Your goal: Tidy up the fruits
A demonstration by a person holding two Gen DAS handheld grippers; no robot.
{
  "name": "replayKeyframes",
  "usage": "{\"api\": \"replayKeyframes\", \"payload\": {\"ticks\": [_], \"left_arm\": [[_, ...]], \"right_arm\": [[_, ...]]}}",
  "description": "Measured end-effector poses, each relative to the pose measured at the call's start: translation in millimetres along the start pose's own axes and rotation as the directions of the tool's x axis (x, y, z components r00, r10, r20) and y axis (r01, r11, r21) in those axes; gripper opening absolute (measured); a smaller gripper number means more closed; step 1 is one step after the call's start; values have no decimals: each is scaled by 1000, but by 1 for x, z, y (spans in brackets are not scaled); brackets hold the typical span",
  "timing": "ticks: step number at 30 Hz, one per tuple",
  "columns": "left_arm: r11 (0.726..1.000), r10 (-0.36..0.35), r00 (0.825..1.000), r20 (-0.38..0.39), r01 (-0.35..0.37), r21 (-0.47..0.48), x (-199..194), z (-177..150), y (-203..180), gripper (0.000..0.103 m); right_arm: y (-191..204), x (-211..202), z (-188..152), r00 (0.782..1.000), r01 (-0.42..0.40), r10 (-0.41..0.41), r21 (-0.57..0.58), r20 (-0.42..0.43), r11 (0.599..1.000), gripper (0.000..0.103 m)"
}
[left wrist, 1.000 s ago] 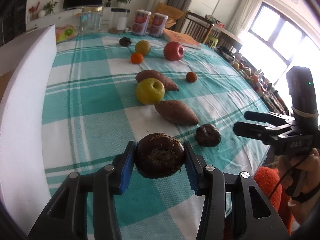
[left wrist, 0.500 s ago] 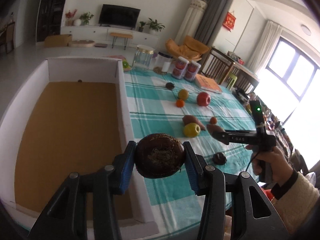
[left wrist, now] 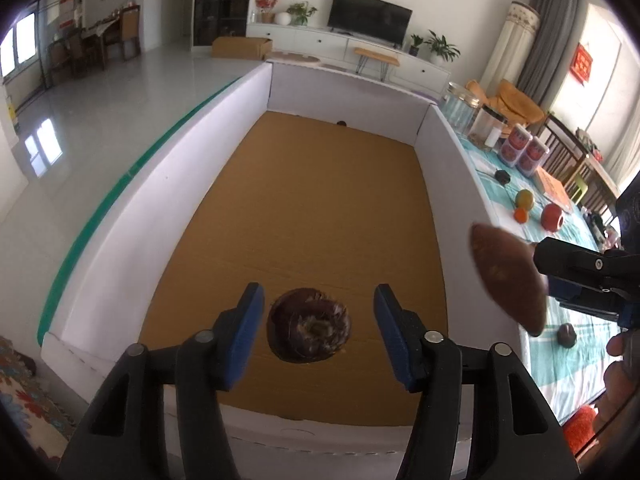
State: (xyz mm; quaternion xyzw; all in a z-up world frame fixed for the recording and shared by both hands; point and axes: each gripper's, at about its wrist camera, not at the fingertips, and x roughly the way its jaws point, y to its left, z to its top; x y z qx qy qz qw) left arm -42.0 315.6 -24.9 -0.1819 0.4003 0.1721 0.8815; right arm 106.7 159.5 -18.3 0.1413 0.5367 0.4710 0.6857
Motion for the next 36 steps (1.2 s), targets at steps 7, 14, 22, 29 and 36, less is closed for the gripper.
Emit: {"api": "replayKeyframes", "payload": {"ticks": [7, 14, 22, 29, 36], "left_arm": [[989, -78, 991, 104, 63, 136, -22, 2, -54, 76], [934, -181, 975, 129, 129, 333, 1, 6, -145, 83], [927, -110, 991, 79, 73, 369, 22, -9, -179, 83], [944, -146, 988, 57, 122, 306, 18, -20, -177, 83], [944, -129, 988, 82, 97, 315, 11, -26, -184, 83]], "right_arm": [[-45, -87, -33, 944, 245, -232, -25, 235, 969, 86], [-152, -211, -97, 573, 687, -720, 250, 390, 682, 95], [-246, -303, -151, 506, 528, -781, 585, 366, 615, 95], [-248, -287, -149, 531, 524, -764, 568, 366, 635, 95], [-244, -279, -147, 507, 571, -787, 547, 352, 613, 96]]}}
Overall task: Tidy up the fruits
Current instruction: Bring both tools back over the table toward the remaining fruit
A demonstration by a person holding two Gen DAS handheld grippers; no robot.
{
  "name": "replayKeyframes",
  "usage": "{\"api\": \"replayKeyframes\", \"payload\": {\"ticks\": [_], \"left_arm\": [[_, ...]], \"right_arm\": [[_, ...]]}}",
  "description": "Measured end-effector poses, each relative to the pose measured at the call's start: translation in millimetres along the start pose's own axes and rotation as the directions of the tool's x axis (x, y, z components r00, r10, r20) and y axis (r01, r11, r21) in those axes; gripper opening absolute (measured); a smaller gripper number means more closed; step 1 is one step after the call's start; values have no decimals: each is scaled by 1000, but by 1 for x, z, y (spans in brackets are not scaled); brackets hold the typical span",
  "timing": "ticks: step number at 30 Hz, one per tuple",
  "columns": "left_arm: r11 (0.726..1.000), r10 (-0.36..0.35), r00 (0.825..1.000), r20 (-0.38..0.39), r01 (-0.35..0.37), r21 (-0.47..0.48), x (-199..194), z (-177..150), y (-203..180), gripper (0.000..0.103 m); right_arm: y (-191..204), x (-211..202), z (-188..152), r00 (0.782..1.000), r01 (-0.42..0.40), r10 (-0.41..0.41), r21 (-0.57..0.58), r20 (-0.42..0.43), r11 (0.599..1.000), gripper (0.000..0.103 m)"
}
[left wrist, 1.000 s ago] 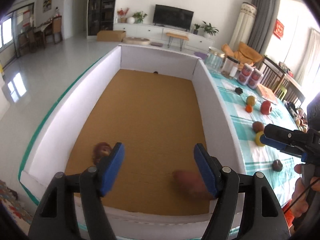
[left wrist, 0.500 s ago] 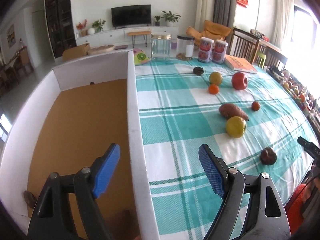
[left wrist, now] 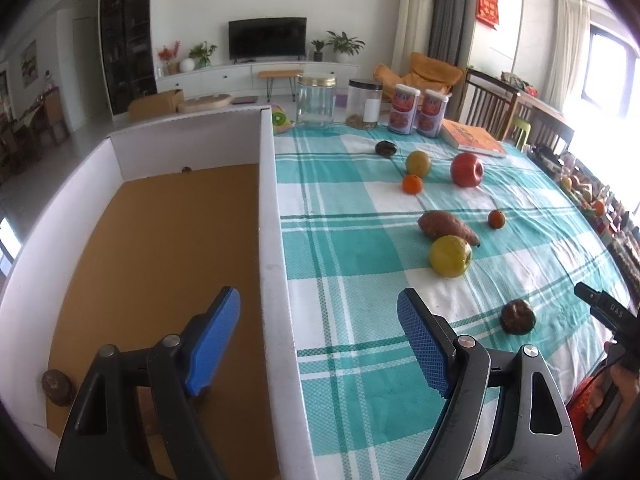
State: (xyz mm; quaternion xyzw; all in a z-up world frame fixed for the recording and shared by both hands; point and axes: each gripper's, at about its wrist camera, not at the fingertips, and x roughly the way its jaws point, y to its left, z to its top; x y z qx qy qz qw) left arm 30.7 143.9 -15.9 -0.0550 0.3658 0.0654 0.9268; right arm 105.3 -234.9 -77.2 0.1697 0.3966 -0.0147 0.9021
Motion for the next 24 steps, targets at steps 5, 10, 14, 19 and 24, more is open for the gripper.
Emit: {"api": "replayKeyframes", "payload": {"ticks": [5, 10, 14, 19, 24], "left_arm": [[1000, 16, 999, 28, -16, -16, -3, 0, 2, 83], [989, 138, 955, 263, -146, 13, -44, -1, -19, 83], [994, -2, 935, 354, -38, 107, -72, 6, -53, 90], [967, -203, 962, 181, 168, 192, -52, -3, -104, 91], [946, -269, 961, -58, 275, 170, 10, -27, -134, 91]], "right_arm": [[1, 7, -1, 999, 27, -27, -4, -29, 1000, 96], [1, 1, -2, 1000, 31, -31, -8, -6, 999, 96], [-3, 0, -2, 1000, 30, -30, 9, 0, 999, 100], [-2, 1, -1, 999, 34, -34, 3, -4, 999, 100], [-4, -1, -2, 1000, 23, -23, 15, 4, 1000, 100]]}}
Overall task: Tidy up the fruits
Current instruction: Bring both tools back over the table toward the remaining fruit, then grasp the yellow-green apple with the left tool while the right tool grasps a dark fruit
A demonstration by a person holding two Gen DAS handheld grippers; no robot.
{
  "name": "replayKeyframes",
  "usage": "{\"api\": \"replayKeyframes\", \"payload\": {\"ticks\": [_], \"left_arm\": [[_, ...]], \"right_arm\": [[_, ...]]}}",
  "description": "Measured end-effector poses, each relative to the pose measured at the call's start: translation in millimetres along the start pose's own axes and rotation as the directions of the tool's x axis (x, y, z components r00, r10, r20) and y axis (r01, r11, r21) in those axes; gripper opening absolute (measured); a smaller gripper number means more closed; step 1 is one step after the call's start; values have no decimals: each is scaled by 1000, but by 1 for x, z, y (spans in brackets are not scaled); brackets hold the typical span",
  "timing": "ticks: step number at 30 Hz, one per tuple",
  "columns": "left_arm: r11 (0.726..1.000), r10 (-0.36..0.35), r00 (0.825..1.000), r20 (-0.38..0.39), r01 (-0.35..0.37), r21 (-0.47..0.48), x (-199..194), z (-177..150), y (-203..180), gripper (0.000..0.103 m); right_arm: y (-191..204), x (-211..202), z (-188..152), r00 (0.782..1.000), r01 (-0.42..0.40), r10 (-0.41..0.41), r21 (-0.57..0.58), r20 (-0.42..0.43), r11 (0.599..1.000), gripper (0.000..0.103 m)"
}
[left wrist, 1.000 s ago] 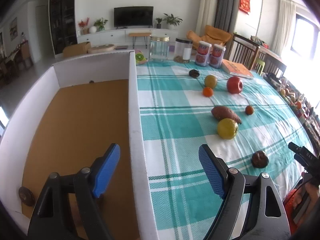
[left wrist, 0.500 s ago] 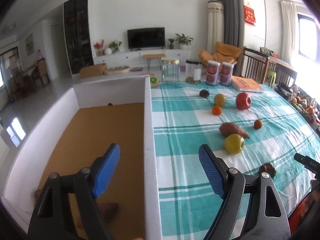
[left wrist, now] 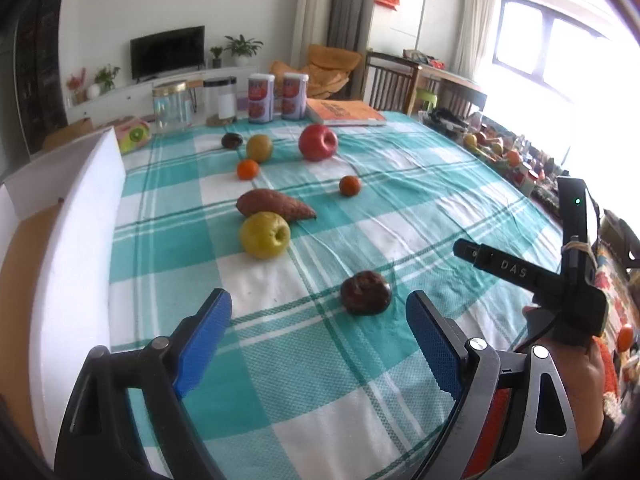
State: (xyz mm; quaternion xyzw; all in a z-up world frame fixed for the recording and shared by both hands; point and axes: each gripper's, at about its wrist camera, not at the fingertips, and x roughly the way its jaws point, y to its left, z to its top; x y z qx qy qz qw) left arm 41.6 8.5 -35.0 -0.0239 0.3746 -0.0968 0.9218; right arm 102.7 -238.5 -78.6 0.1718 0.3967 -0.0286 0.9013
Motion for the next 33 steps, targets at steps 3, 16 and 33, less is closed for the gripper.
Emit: {"api": "replayKeyframes", "payload": {"ticks": [3, 16, 33], "left_arm": [[998, 30, 995, -95, -35, -50, 33, -15, 9, 91], [987, 155, 978, -139, -158, -6, 67, -35, 25, 91], [989, 145, 978, -150, -145, 9, 69, -35, 24, 95]], "right_arm": [[-5, 0, 0, 1000, -11, 11, 26, -3, 1000, 100], [-9, 5, 1, 1000, -16, 17, 45, -23, 999, 100], [-14, 8, 1, 998, -43, 47, 76, -43, 996, 100]]}}
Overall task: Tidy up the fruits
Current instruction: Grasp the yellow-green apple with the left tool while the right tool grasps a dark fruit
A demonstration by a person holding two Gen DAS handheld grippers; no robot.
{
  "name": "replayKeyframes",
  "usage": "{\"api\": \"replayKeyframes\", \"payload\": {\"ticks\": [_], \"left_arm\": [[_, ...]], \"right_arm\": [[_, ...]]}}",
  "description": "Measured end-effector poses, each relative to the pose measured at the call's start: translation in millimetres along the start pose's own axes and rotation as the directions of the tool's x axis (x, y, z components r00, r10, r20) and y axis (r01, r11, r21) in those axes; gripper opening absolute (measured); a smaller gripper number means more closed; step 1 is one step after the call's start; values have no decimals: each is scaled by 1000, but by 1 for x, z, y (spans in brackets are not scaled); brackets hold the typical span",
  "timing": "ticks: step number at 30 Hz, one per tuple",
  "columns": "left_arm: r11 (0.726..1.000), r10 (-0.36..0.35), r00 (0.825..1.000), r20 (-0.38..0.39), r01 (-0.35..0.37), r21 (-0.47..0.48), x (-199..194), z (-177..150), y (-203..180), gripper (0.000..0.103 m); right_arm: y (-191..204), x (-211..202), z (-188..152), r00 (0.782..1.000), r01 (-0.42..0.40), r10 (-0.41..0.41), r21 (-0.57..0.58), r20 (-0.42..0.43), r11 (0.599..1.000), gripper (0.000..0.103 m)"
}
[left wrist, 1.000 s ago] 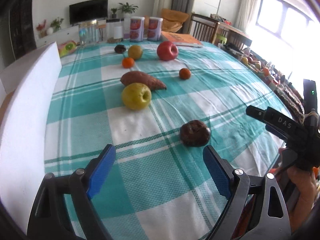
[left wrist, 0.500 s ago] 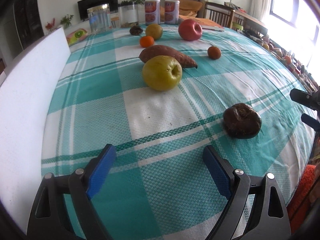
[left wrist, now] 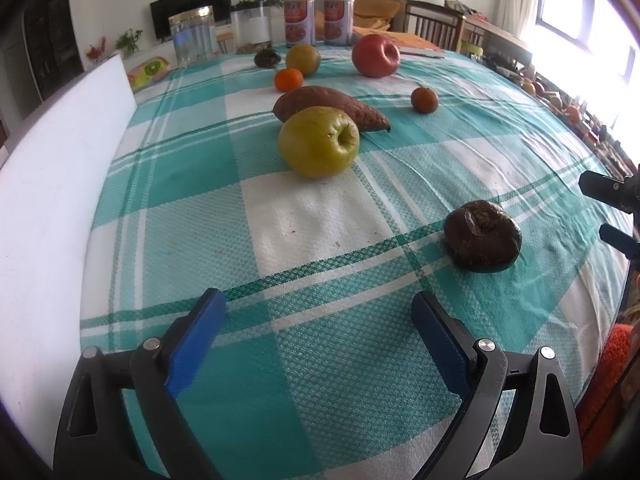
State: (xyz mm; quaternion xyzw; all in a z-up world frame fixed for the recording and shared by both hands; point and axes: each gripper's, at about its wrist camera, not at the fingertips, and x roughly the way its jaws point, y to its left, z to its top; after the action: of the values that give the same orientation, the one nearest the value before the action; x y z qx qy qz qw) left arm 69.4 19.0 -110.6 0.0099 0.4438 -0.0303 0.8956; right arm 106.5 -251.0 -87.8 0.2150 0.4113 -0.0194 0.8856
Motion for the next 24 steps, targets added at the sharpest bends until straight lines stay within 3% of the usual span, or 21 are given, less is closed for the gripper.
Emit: {"api": "replayKeyframes", "payload": {"ticks": [18, 21, 24], "left_arm": [[1000, -10, 1000, -13, 10, 17, 3, 2, 0, 98], [999, -33, 999, -36, 33, 13, 5, 8, 4, 98], [992, -103, 993, -52, 99, -78, 8, 25, 17, 97]], "right_arm": [[-3, -2, -1, 1000, -16, 16, 16, 0, 1000, 100], [-4, -2, -1, 1000, -24, 24, 25, 1, 999, 100], [-6, -3, -1, 999, -33, 33, 34, 1, 999, 100]]}}
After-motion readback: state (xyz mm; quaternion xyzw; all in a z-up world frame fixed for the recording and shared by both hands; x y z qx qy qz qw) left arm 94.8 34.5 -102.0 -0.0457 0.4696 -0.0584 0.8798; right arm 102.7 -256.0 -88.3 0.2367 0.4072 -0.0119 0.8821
